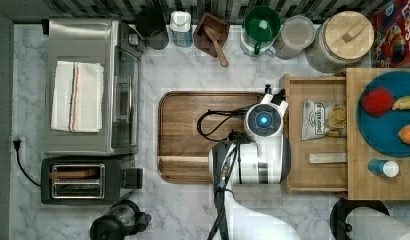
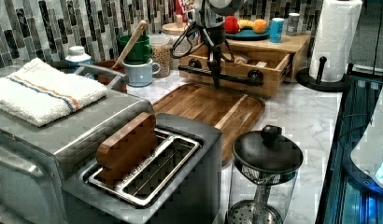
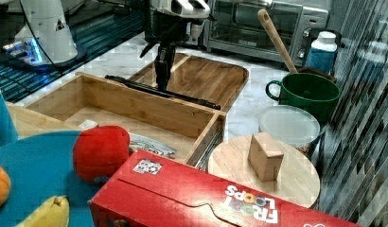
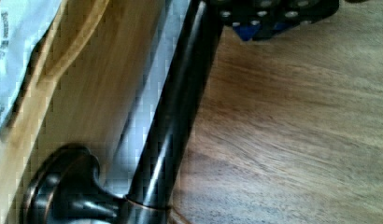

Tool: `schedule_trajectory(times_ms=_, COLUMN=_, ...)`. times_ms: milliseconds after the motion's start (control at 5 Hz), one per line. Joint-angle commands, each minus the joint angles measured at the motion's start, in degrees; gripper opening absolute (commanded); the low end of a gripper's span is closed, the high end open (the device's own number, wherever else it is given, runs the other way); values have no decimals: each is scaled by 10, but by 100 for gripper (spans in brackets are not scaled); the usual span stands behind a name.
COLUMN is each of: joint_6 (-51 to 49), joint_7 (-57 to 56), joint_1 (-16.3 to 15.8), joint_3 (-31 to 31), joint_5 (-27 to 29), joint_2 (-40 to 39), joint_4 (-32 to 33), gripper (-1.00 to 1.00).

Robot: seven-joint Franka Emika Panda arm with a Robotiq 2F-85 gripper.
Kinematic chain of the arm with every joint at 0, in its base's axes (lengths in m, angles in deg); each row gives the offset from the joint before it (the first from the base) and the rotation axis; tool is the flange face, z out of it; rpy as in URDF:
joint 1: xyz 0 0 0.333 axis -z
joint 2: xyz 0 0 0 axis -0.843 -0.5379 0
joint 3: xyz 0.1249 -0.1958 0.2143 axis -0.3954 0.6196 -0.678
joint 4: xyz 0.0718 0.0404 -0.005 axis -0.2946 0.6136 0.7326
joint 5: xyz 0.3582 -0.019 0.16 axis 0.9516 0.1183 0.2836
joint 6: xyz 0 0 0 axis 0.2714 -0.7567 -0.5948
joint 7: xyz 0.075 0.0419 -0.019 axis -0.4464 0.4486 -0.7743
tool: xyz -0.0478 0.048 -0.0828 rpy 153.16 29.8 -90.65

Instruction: Close the drawer.

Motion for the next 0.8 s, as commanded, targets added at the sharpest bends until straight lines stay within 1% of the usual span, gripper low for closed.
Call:
schedule_trajectory(times_ms=200, joint_6=34, joint_7=-171, joint_1=107, joint_3=83, joint_5=73, joint_2=-38, joint_4=-128, gripper=-100)
schedule_trajectory(times_ms=400, joint_6=57, joint_7=-198, joint_1=126, joint_3=94, joint_5=77, joint_2=-44, joint_4=-140, gripper=-100)
schedule_trajectory(times_ms=600, joint_6=47, joint_7=-232, joint_1=138, joint_3=107, joint_5=85, joint_2=-59, joint_4=-178, gripper=-100)
schedule_trajectory(times_ms=800, joint_6=45, joint_7=-256, joint_1=149, joint_3=118, joint_5=80, joint_2=-69, joint_4=-212, gripper=-100)
